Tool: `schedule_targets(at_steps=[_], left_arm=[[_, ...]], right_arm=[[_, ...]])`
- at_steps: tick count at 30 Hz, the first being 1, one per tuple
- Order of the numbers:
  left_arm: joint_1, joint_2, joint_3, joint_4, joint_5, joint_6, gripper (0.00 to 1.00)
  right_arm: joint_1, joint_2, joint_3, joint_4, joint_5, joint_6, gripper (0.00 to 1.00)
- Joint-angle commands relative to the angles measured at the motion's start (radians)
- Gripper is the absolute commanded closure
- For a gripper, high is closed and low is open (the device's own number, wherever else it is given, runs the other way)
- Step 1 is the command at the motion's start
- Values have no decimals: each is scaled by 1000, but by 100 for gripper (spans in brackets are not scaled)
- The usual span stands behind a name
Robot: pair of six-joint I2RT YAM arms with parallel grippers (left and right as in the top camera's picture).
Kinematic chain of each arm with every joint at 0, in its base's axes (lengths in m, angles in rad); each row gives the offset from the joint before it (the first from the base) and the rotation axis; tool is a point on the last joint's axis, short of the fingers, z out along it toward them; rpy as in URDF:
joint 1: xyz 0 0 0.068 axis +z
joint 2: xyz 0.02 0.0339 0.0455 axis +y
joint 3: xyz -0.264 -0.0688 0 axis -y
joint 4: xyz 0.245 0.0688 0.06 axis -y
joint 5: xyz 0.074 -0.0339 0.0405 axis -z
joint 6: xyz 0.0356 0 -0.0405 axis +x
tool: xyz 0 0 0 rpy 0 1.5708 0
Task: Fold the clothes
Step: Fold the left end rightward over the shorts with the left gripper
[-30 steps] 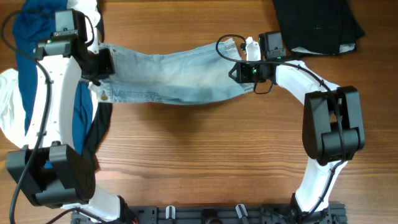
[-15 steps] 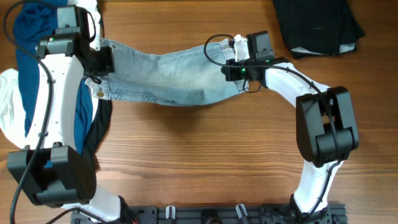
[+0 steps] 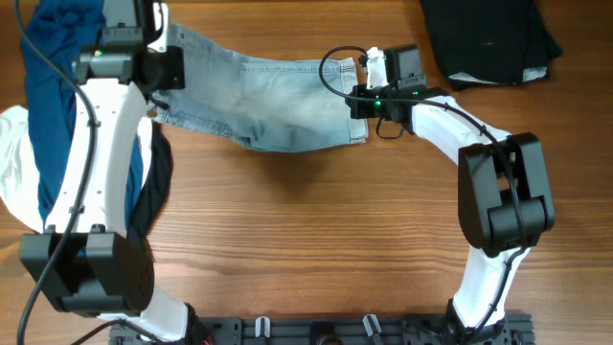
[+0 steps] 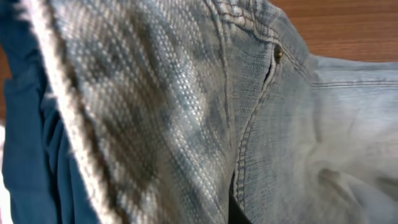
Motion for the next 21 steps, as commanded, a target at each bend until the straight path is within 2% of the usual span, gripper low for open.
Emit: schedule_targets(at_steps=[1,6,17,21], left_arm=[[-27,10,35,18,-21,11,96],[-42,11,35,35,43,-8,96],[-81,11,35,43,47,-56,96],[-92,11,35,23,101,-58,96]], right_arm=[[1,2,-11,29,44,11,96],[0,20,-11,61,81,12,96],[-5,130,-11,84,145,56,96],[-11,167,-11,84,158,60,96]])
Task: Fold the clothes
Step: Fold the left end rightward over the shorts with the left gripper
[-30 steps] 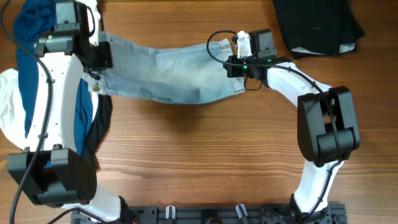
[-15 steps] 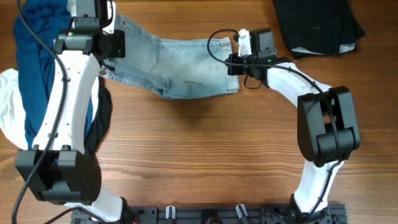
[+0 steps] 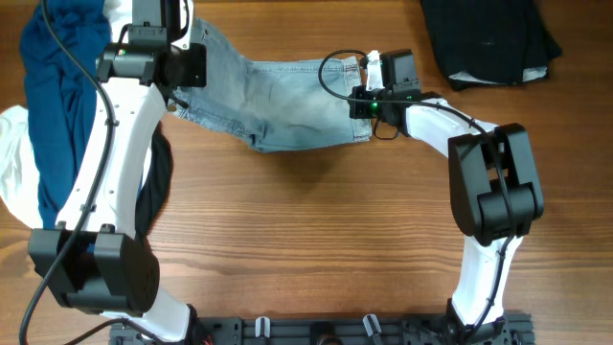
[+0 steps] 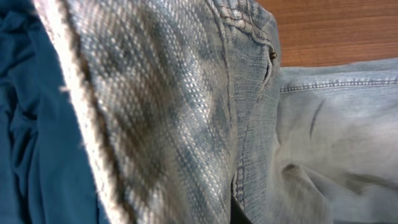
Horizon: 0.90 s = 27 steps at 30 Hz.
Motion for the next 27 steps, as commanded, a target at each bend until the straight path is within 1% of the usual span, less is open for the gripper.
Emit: schedule_targets(at_steps=[1,6,11,18,22,27], left_arm=[[-23,6,35,-5,84,-42,96],[-69,7,35,14,164,-68,96],[-148,34,34,80,255,-174,96],[-248,159,34,156,264,-363,96],[-289,235,34,228,308,-386,96],[-320,292,34,297,312,-458,96]], right_arm=[[-12,99,-8,-15,79,24,96],[-14,143,-8,-17,52,41,96],[-15,143,-8,-18,44,43,96],[-18,143,-8,-18,37,46,96],[-22,143,-8,-17,30,65,96],[-24,143,-8,-17,26,68,96]])
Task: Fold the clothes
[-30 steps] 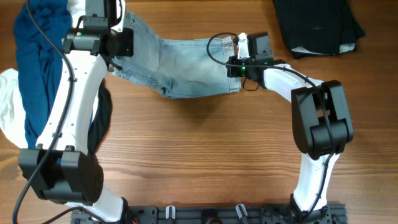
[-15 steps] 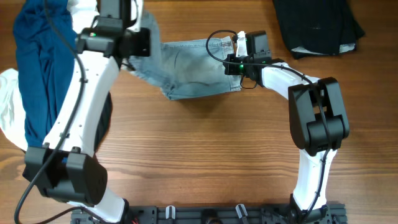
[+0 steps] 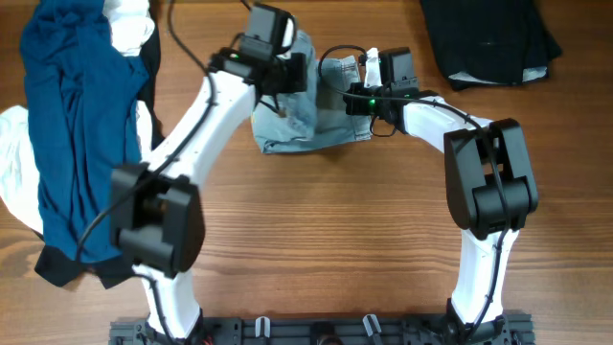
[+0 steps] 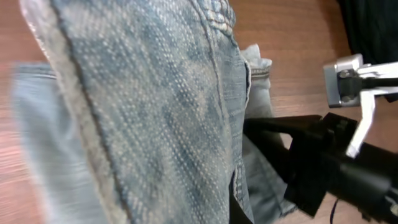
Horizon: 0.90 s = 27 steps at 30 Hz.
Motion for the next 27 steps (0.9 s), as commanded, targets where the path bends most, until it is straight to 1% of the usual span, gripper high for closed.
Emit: schedule_targets(at_steps=[1,4,8,15,17,18,20,21,22,27], left_arm=[[-26,42,25,42,45,-101,96],[-35,53,25,50,48,-110,96],[-39,56,25,49,48,-109,96],[-39,57,25,50,48,-110,96],[-39,58,25,53,48,-110,96],[-39,58,25,56,48,-110,91],[-40,58,25,61,48,-110,59],[-43,58,25,64,48,-110,7],[-46,58,25,70,48,-110,0],[-63,58,25,86,48,-110,0]], right_arm=[[-21,96,-42,-39,61,14,96],[-35,73,-42,-30,6,14,96],[-63,-25,-42,-21,-47,15,96],[-147,-315,-42,-37,-72,93,96],[-175,-381,-42,-49,-72,94,96],[-187,-410,-42,-59,-72,93,96],[-206,-451,-42,-77,-72,92,96],[-218,-473,-42,-91,-72,91,96],[-224,-482,-42,-97,-72,91,96],[-243,-491,-42,-123,-72,90,96]])
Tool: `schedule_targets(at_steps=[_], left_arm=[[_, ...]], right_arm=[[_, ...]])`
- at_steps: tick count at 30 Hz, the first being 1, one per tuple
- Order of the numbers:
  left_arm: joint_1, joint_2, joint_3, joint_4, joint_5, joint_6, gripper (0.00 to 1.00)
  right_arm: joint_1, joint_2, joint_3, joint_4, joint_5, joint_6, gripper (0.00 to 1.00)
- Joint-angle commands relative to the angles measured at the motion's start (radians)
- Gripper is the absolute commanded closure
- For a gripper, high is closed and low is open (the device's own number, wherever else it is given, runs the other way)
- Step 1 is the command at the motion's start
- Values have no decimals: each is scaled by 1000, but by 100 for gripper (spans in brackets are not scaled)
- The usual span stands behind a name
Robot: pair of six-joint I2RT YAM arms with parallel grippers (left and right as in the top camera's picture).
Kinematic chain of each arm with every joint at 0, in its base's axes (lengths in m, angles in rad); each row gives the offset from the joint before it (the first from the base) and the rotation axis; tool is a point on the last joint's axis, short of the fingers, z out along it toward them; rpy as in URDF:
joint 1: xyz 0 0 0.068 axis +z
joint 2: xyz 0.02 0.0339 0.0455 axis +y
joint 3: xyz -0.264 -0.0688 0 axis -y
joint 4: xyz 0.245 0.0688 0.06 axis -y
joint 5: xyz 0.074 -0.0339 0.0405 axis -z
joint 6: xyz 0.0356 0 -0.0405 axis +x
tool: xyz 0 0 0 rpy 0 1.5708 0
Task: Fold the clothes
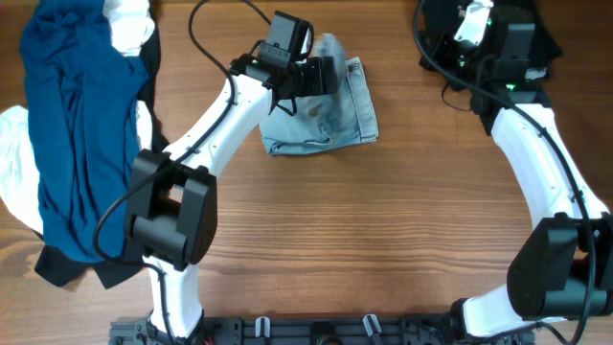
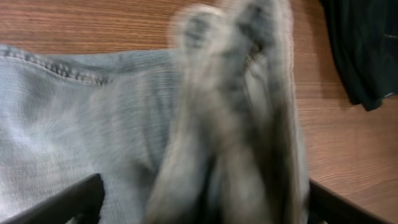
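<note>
The light blue jeans (image 1: 326, 115) lie folded into a small rectangle at the back middle of the table (image 1: 316, 240). My left gripper (image 1: 324, 69) hovers over their far edge. In the left wrist view the left gripper (image 2: 205, 202) is open, its dark fingers (image 2: 74, 199) spread wide. A blurred fold of denim (image 2: 236, 112) hangs between them over the flat jeans (image 2: 62, 118). My right gripper (image 1: 476, 24) is off at the back right above a black garment (image 1: 436, 24), away from the jeans. Its jaws are not visible.
A blue garment (image 1: 67, 115) is heaped at the left over white cloth (image 1: 14, 182) and dark cloth (image 1: 62, 268). The black garment (image 2: 367, 50) lies at the back right corner. Bare wood spreads across the front.
My left gripper has opened and moved slightly right, and the denim it held now hangs blurred between its fingers. My right gripper has left the jeans' right edge and now sits over the black garment.
The jeans lay spread across the back, my left gripper shut on their left end and my right gripper at their right end. The left end then stood further right, then over the right half. Now the jeans are a small folded rectangle and both grippers have let go.
</note>
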Motion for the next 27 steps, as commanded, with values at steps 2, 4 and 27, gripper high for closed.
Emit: schedule_targets(at_steps=[2,4,27], left_arm=[[-27,8,25,21,18,-6,0],[-29,8,25,30,18,-6,0],[108,-71,25,-19,134,-55,0]], right_arm=[[-6,10,4,-32,-9,10,96],[-6,10,4,-37,-9,8,95],[-21,70,4,-192,-25,-143,44]])
